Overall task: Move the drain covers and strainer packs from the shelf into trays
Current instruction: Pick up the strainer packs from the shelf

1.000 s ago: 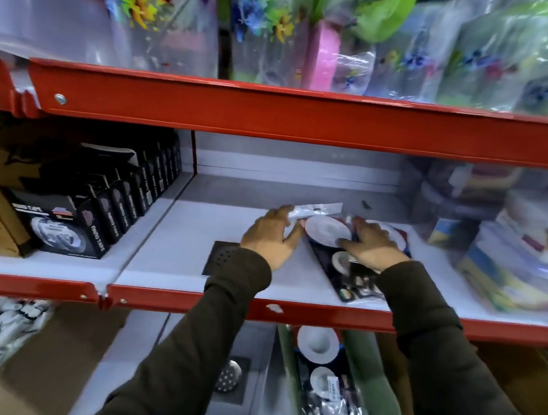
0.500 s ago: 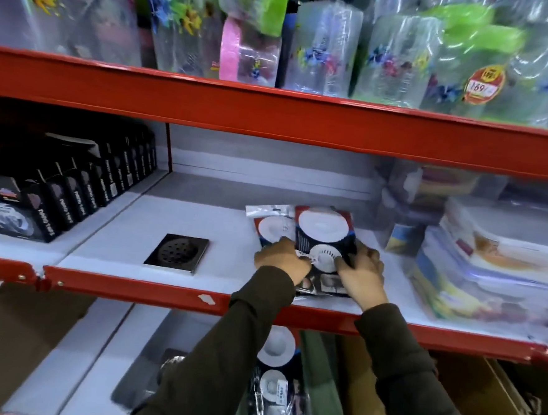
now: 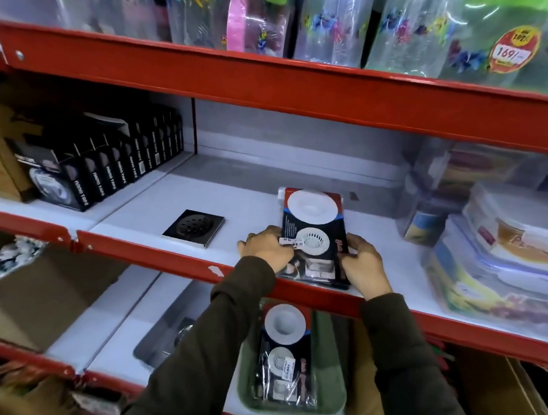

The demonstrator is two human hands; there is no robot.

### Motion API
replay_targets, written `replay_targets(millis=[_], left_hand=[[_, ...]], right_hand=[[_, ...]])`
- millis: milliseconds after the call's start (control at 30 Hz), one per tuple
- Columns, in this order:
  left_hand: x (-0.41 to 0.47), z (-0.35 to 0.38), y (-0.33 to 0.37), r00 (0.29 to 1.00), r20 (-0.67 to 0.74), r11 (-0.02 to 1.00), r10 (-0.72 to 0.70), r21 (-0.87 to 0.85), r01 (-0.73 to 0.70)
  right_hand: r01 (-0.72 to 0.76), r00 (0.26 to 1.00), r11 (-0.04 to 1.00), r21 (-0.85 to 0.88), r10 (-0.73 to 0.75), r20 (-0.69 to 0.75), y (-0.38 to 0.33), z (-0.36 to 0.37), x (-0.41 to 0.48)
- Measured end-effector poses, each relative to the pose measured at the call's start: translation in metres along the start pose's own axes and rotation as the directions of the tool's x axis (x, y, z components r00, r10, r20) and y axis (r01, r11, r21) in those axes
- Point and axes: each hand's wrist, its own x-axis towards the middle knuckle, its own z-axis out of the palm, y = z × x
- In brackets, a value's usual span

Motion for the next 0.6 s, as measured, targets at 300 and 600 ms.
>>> replay_targets(millis=[300,600], left_hand=[[-0.010,0.006,0.002,0.998,0.026,0.988,0.059,0.140,-0.062],[0.008,-0.040,-0.027,0.833,-0.408,0.927,0.373,0.209,-0.313]], right_hand=[[-0.021,0.998,0.985,-0.171,0.010,-0.063,0.003,-0.016,-0.032],[0.199,0.948,0.930,-0.309,-0.263,-0.179,-0.043,0.019,-0.034]])
